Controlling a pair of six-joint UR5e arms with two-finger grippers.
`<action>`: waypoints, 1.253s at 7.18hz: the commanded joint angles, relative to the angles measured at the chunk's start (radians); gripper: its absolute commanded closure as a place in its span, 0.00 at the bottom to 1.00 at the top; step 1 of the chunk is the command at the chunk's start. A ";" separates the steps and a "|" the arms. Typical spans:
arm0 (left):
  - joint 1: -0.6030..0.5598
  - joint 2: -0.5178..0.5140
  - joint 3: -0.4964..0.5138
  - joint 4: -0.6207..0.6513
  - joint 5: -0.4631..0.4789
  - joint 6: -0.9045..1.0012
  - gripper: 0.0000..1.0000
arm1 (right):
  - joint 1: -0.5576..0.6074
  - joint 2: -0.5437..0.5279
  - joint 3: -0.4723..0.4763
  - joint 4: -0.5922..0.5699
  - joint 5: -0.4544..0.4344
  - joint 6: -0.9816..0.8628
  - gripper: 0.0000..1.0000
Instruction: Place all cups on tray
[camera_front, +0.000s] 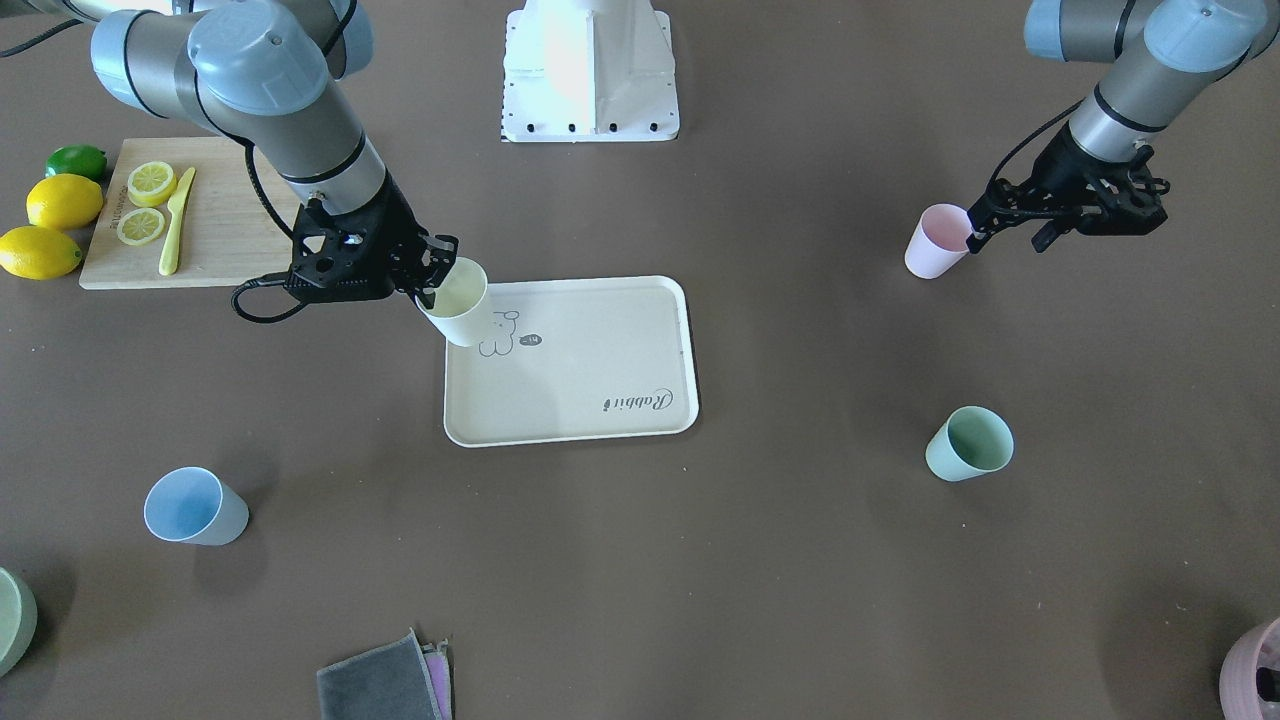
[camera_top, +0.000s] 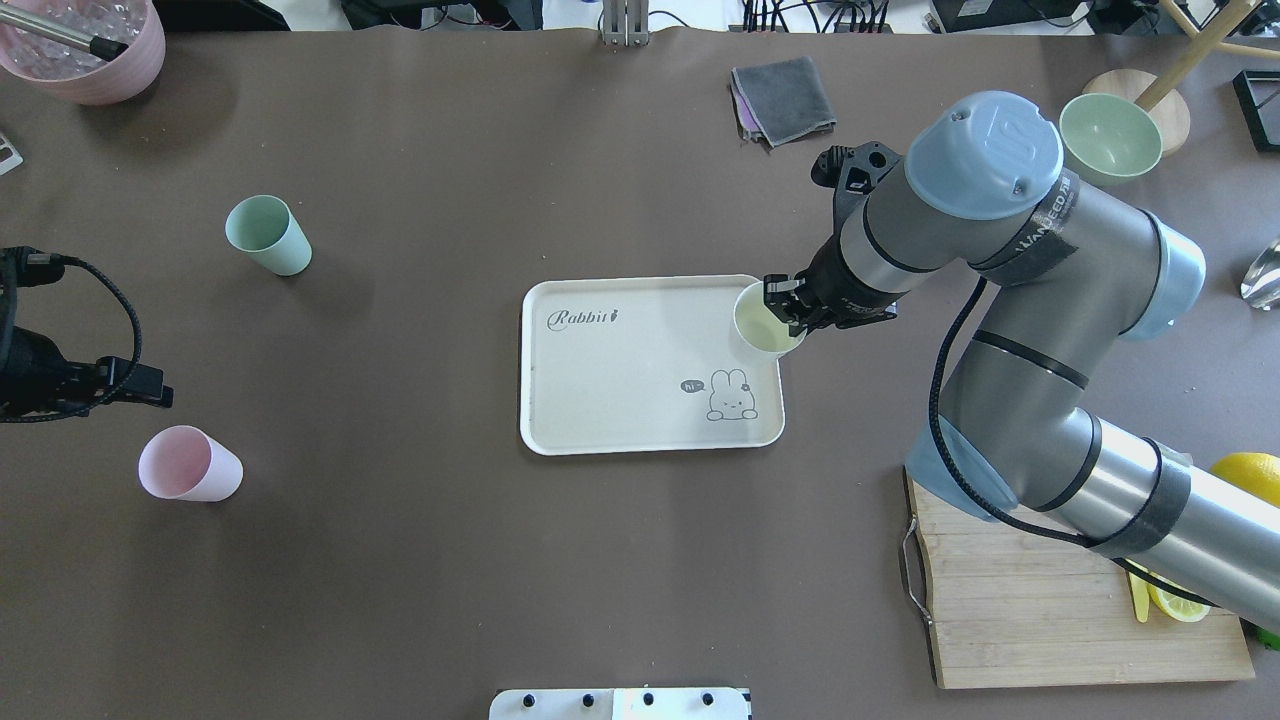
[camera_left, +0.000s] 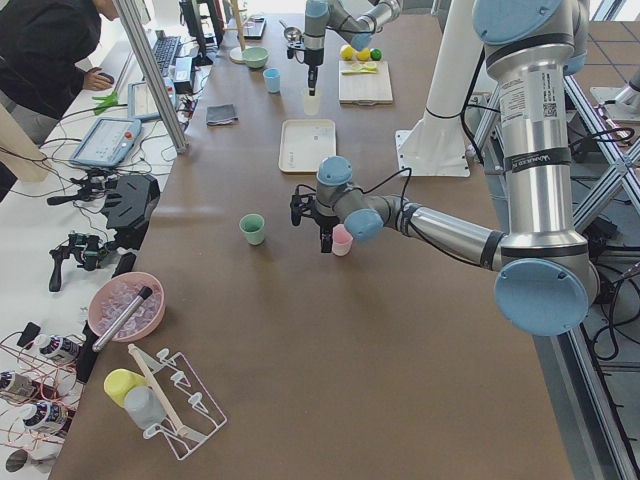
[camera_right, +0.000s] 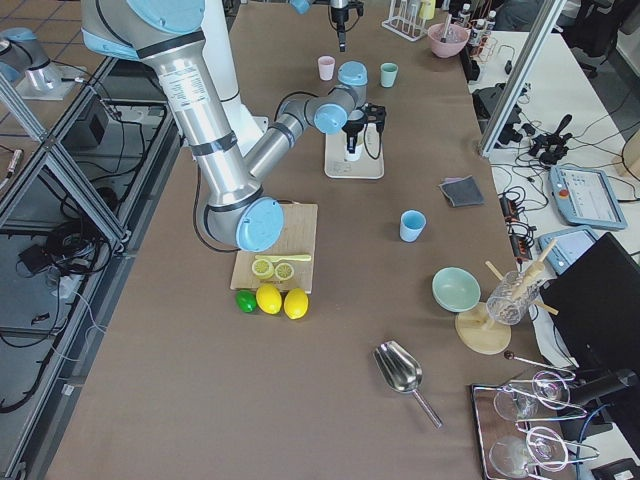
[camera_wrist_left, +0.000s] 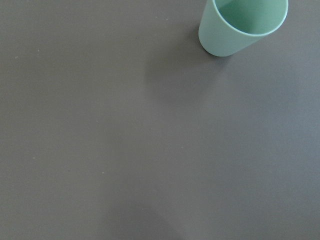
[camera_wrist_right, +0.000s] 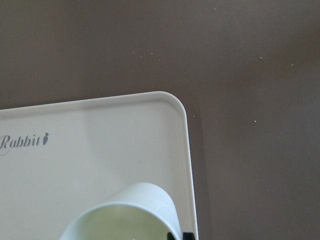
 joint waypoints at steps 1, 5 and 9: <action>0.042 0.058 0.008 -0.073 0.013 0.000 0.03 | 0.000 0.005 -0.003 -0.001 -0.004 0.000 1.00; 0.109 0.046 0.021 -0.076 0.013 -0.010 0.76 | -0.002 0.019 -0.012 -0.001 -0.017 -0.001 1.00; 0.109 -0.066 0.045 -0.075 0.001 -0.110 1.00 | -0.037 0.068 -0.116 0.011 -0.039 -0.006 1.00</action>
